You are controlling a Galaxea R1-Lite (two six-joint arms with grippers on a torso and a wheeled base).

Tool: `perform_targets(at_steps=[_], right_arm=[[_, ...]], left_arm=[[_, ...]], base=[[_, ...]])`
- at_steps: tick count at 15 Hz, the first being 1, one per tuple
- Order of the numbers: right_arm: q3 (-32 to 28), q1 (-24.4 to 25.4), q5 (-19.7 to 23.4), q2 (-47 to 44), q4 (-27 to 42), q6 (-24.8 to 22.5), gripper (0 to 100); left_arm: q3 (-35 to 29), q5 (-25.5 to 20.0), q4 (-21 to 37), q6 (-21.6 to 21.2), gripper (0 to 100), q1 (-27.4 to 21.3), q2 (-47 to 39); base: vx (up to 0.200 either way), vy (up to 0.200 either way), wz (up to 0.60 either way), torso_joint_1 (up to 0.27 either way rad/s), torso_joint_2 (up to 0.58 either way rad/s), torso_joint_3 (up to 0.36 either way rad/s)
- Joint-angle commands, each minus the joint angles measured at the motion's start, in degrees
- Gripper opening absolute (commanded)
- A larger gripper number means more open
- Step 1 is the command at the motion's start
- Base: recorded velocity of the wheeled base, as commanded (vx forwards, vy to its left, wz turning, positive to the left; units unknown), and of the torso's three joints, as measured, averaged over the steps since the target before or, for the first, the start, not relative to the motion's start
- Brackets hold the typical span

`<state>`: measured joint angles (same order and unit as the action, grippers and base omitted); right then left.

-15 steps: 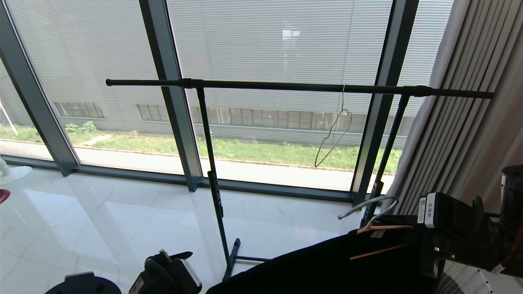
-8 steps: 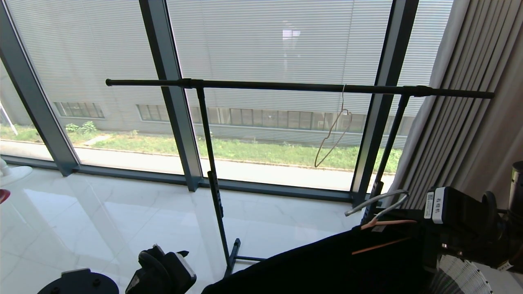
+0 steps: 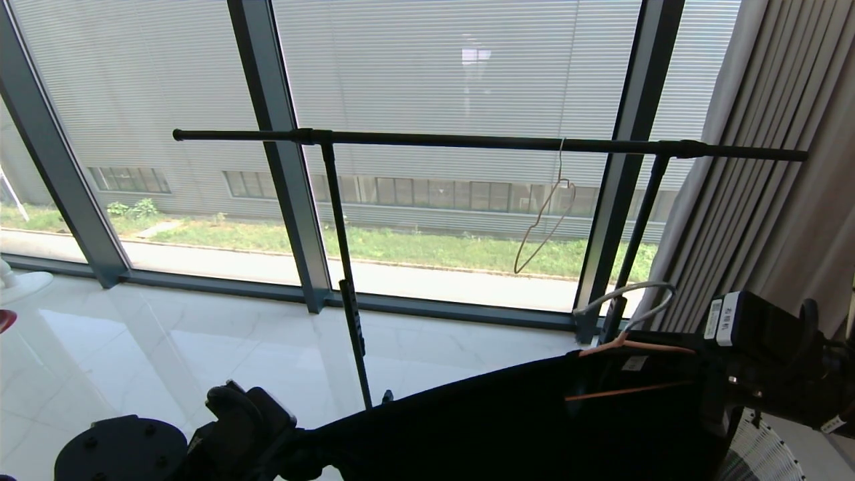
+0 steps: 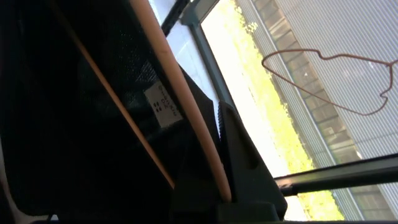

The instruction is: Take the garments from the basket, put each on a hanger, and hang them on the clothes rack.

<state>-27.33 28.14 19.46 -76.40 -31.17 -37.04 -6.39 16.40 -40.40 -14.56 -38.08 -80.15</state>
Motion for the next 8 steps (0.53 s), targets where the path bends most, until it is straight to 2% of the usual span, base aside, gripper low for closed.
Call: perform_targets(at_steps=[1,6,7,8], right_arm=[[-0.09,-2.91,-0.30,0.64,-0.03,0.82,0],[-0.09,-2.91,-2.14,0.99,-0.03,2.58,0],[-0.09,-2.91,-2.14,1.16,-0.03,2.67,0],[0.00,-2.91,-2.32,1.16,-0.03,2.67,0]], left_arm=[[1.47,0.65,0.06,-2.58,0,10.31,-0.09],[0.67,0.57,-0.03,-7.24,0,10.22,-0.62],[0.59,0.48,-0.03,-7.15,100,9.96,-0.09],[0.41,0.39,-0.03,-7.07,100,9.78,0.35]], base=[[0.000,0.000,0.00,0.000,0.00,0.000],[0.000,0.000,0.00,0.000,0.00,0.000],[0.000,0.000,0.00,0.000,0.00,0.000],[0.000,0.000,0.00,0.000,0.00,0.000]])
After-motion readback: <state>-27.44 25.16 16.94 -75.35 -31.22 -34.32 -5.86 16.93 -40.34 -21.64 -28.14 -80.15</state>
